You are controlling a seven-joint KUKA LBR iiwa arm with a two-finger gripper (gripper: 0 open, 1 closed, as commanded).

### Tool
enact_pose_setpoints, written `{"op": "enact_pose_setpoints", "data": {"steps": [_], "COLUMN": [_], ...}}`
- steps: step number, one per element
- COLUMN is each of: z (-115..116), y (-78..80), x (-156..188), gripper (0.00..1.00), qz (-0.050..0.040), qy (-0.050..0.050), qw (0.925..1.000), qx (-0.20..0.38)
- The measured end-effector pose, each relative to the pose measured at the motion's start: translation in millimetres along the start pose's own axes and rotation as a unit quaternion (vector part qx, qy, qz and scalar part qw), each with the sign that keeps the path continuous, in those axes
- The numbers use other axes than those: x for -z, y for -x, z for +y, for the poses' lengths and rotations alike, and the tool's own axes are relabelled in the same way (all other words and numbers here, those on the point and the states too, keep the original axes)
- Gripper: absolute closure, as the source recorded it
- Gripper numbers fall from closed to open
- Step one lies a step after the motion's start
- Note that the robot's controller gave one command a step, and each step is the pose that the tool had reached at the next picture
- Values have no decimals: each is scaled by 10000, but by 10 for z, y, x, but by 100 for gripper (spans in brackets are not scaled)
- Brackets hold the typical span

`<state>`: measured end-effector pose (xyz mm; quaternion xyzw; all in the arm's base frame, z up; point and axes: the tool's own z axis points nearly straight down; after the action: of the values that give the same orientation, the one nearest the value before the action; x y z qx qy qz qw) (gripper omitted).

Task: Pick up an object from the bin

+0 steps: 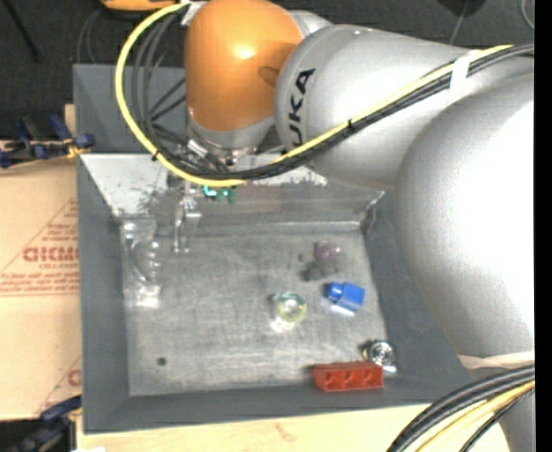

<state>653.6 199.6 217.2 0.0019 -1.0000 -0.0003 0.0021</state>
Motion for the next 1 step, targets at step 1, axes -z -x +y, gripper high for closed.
{"op": "enact_pose_setpoints", "data": {"steps": [1], "z": [-640], "y": [-496], "x": [-1142], "gripper": [0], "qz": [11], "qy": [-21], "qw": [9991], "qx": [425]}}
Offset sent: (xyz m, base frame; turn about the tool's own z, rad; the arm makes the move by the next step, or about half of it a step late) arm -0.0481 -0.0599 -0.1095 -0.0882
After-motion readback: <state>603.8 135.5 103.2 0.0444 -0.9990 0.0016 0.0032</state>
